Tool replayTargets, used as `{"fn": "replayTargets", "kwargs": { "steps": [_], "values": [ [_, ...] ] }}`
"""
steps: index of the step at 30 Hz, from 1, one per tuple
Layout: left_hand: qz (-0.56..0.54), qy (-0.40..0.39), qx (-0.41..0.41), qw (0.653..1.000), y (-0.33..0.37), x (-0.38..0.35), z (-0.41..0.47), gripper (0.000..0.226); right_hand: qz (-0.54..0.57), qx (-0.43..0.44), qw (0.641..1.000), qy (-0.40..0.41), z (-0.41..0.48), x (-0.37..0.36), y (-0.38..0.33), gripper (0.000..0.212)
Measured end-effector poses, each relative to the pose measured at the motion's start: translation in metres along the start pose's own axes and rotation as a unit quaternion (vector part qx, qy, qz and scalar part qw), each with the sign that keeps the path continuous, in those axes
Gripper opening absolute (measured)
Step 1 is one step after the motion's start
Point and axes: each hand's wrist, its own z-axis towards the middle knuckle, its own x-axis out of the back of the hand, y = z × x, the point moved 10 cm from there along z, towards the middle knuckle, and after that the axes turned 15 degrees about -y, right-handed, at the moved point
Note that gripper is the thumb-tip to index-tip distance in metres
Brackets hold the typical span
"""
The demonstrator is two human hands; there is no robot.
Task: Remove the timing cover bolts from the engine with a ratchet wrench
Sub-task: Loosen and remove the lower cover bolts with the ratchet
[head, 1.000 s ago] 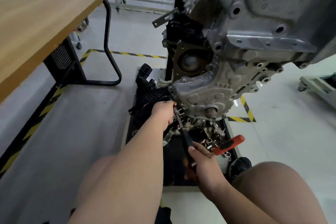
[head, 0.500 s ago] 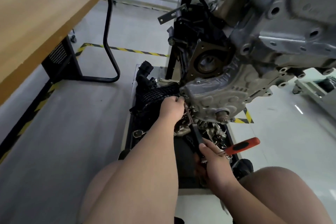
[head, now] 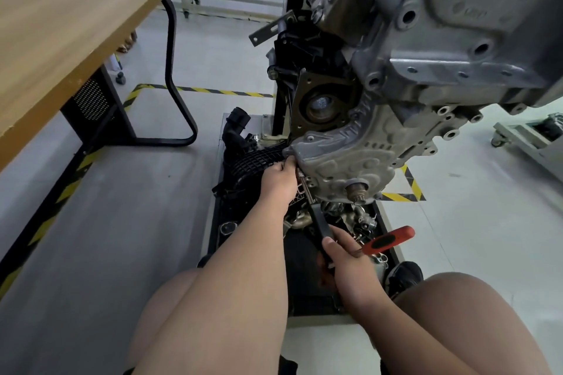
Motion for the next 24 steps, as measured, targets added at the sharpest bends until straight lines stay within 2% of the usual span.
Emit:
{"fn": "replayTargets", "kwargs": {
  "steps": [4,9,12,16,18,20,24],
  "values": [
    [-0.064,0.015,0.022,0.998,-0.008,0.002,-0.003,0.038,-0.064,0.009,0.998,0.005,-0.001,0.006,-0.010,0.029],
    [-0.078,0.046,0.018,0.996,-0.001,0.009,-0.009,0.041,-0.102,0.011,0.995,-0.002,-0.002,0.012,-0.015,0.025],
    [-0.015,0.050,-0.022,0.998,0.008,0.009,-0.017,0.043,-0.124,0.014,0.992,-0.008,-0.007,0.015,-0.016,0.026],
    [0.130,0.066,-0.094,0.985,0.025,0.018,-0.030,0.045,-0.152,0.031,0.988,-0.022,-0.016,0.018,-0.024,0.029],
    [0.204,0.093,-0.126,0.966,0.034,0.026,-0.040,0.046,-0.159,0.030,0.986,-0.030,-0.021,0.020,-0.024,0.028],
    [0.288,0.110,-0.191,0.932,0.050,0.027,-0.061,0.050,-0.160,0.029,0.986,-0.034,-0.025,0.023,-0.025,0.028],
    [0.377,0.066,-0.338,0.860,0.068,0.002,-0.119,0.041,-0.104,0.028,0.992,-0.061,-0.032,0.023,-0.027,0.027]
  ]
}}
